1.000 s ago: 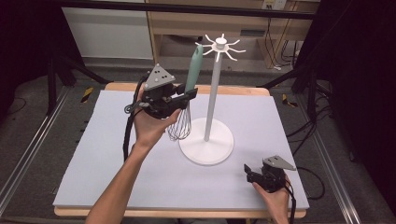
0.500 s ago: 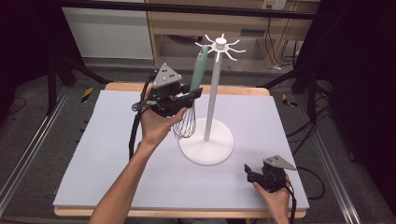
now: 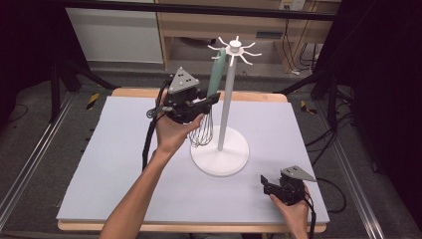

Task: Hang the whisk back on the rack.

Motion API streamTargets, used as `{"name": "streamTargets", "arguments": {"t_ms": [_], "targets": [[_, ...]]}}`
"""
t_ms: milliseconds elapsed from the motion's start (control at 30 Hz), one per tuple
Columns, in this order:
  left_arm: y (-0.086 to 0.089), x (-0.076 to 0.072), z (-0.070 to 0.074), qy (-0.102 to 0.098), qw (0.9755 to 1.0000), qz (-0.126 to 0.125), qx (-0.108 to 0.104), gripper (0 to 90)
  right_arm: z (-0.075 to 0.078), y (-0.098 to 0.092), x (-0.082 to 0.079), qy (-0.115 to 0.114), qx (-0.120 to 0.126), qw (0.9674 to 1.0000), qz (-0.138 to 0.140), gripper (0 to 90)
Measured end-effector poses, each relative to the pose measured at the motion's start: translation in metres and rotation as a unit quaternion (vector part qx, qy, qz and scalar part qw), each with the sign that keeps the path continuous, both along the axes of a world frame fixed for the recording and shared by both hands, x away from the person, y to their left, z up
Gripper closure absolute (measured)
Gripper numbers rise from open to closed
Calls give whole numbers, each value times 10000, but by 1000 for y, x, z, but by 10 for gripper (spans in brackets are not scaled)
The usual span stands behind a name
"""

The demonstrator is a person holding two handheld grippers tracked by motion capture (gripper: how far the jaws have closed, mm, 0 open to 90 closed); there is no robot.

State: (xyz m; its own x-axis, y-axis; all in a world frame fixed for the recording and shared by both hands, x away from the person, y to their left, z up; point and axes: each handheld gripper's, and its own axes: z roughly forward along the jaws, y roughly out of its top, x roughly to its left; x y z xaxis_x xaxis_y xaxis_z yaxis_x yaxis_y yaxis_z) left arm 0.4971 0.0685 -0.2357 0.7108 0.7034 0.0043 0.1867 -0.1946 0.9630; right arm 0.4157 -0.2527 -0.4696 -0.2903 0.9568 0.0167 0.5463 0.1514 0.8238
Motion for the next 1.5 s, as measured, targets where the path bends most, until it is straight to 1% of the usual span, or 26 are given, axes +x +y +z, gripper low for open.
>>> {"name": "streamTargets", "arguments": {"t_ms": [133, 233, 400, 567, 800, 1100, 1267, 1333, 1400, 1500], "targets": [[-1, 1, -1, 0, 10000, 8, -14, 688, 0, 0, 0, -2, 3, 10000, -1, 220], [-1, 3, -3, -18, 10000, 6, -68, 688, 0, 0, 0, -1, 3, 10000, 0, 218], [-2, 4, -5, -94, 9999, 16, -123, 687, 0, -1, 0, 8, 10, 10000, -4, 216], [-4, 7, -8, -95, 9999, -3, -104, 686, -1, 0, 0, 45, 33, 10000, 3, 213], [-5, 10, -13, -103, 9999, 8, -128, 686, -2, -1, 0, 93, 52, 9999, -14, 211], [-7, 12, -17, -201, 9997, 33, -153, 684, -3, -3, 0, 98, 77, 9999, -20, 211], [-6, 11, -18, -234, 9995, 34, -206, 681, -3, -2, 0, 98, 93, 9999, -22, 211], [-6, 11, -19, -240, 9995, 39, -213, 675, -3, -2, 1, 96, 73, 9999, -23, 211], [-6, 11, -19, -264, 9994, 24, -239, 642, -3, -2, 1, 86, 90, 9999, -26, 212], [-5, 10, -20, -278, 9994, 79, -192, 627, -3, -2, 1, 86, 77, 9999, -34, 214]]}}
